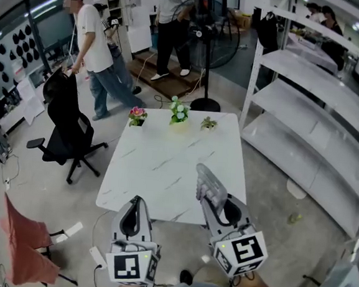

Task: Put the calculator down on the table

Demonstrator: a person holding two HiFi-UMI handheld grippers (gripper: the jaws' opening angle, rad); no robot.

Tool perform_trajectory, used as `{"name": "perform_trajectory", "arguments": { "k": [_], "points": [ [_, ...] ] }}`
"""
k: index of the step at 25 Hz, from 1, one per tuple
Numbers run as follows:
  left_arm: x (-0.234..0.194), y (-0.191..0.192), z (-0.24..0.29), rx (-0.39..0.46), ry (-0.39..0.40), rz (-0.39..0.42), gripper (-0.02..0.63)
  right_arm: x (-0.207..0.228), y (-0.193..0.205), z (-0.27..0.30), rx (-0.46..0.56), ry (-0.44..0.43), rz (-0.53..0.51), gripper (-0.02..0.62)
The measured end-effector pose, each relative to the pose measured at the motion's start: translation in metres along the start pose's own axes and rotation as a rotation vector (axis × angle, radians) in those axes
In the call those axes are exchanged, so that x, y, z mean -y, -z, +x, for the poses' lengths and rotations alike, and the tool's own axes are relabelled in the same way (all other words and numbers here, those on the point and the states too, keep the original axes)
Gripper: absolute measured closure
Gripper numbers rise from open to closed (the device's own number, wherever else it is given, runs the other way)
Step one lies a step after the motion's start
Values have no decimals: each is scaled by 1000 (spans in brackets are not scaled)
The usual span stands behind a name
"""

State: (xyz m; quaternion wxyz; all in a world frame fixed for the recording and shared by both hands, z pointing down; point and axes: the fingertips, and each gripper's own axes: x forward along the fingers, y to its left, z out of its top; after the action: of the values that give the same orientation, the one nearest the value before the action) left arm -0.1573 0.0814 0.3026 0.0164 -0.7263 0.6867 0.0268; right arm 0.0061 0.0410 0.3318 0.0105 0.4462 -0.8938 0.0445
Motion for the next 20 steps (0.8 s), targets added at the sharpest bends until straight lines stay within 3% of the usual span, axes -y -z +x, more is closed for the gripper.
{"name": "perform_trajectory", "arguments": {
  "k": [11, 15, 20],
  "points": [
    [-6, 58, 72, -113, 29, 30, 598, 47, 37, 64, -70, 29, 56, 453],
    [-13, 62, 110, -124, 33, 41, 598, 71, 40, 94, -83, 36, 73, 453],
    [-22, 40, 159, -66, 15, 50, 598, 100, 36, 129, -94, 38, 76, 453]
  ]
}}
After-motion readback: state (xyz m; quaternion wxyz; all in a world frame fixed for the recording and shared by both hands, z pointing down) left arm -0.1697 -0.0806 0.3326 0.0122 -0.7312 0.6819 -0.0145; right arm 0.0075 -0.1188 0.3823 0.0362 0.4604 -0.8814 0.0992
